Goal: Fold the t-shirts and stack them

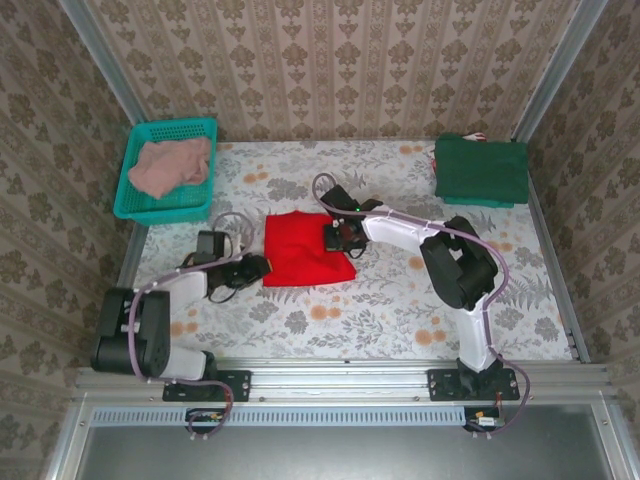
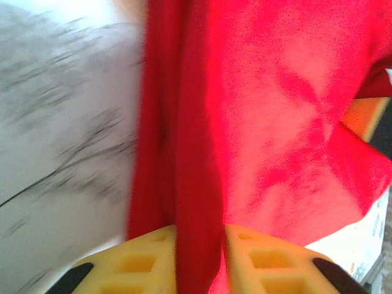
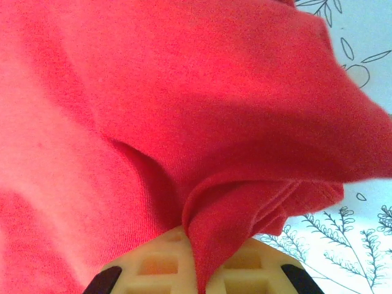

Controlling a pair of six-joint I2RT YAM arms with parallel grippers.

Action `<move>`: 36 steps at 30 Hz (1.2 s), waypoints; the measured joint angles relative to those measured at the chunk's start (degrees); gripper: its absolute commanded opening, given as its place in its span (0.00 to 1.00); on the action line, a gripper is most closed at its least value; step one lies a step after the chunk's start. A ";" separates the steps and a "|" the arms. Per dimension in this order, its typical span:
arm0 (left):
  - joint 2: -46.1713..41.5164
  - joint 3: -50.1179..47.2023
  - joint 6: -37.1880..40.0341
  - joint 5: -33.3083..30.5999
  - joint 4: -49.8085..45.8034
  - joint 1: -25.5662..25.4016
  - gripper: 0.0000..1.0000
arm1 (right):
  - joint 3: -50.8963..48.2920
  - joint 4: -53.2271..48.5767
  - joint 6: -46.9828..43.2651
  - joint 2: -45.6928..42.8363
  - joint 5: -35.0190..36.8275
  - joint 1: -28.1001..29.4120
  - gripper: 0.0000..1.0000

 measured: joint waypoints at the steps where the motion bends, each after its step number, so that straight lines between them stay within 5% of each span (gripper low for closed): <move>1: -1.25 -1.05 0.07 -0.20 -1.03 1.05 0.35 | 0.44 -0.74 0.07 0.09 0.68 -0.02 0.22; 3: -2.95 -1.51 0.50 -0.83 -4.13 1.55 0.36 | 1.27 -2.67 -0.35 0.09 2.62 -0.17 0.35; 7: -8.81 -0.22 2.51 -3.34 -11.58 2.36 0.49 | 1.90 -6.91 -1.97 -1.27 7.72 -0.44 0.40; 12: -17.00 4.37 3.43 -7.41 -17.94 2.54 0.53 | 1.81 -9.46 -3.41 -7.37 12.02 -0.13 0.31; 17: -17.57 11.10 3.63 -10.78 -19.43 -3.28 0.52 | 3.67 -5.46 -4.37 -7.63 8.66 -0.33 0.18; 25: -5.64 17.25 3.56 -12.63 -16.20 -11.10 0.50 | 8.22 -3.19 -3.87 6.82 3.98 -4.17 0.24; 30: -3.63 17.77 3.52 -12.63 -14.71 -10.10 0.50 | 8.39 -1.44 -2.25 7.04 2.71 -2.82 0.28; 36: -8.63 16.65 3.78 -12.33 -15.78 -2.78 0.54 | 10.32 0.92 0.66 8.61 0.13 6.10 0.33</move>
